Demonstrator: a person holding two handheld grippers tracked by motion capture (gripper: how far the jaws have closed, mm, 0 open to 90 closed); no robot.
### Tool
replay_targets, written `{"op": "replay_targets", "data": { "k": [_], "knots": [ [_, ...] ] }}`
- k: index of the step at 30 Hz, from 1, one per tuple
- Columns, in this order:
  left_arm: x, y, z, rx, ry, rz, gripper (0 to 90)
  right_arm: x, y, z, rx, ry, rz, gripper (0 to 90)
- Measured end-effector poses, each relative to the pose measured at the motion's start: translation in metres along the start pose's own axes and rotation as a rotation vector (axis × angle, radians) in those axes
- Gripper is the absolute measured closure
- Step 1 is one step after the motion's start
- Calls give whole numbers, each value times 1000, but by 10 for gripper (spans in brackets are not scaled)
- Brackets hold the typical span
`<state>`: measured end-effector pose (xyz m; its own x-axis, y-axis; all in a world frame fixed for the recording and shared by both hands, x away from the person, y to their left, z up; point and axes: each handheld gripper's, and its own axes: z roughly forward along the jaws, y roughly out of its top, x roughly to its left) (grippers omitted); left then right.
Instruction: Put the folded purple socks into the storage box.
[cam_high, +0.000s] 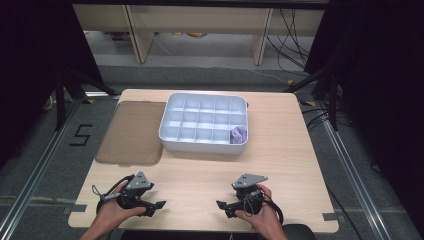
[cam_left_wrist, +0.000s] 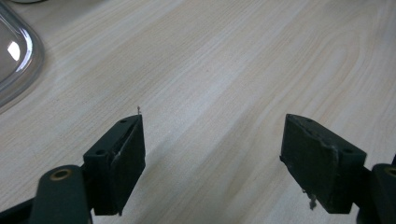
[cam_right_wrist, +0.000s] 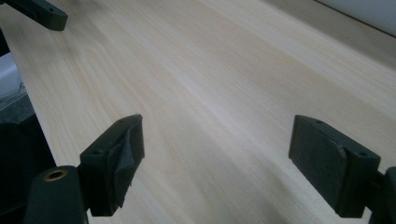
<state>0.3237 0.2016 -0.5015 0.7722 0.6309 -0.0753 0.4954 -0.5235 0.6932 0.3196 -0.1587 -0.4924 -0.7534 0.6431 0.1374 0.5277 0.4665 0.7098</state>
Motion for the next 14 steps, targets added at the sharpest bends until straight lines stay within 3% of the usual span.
{"op": "replay_targets", "data": {
  "k": [8, 9, 14],
  "knots": [
    [0, 0, 0, 9, 0, 7, 216, 0, 0, 1, 11, -3, 3, 192],
    [-1, -1, 1, 6, -2, -10, 216, 0, 0, 1, 11, -3, 3, 192],
    [0, 0, 0, 8, 0, 5, 216, 0, -1, 1, 18, -4, 6, 192]
  ]
}}
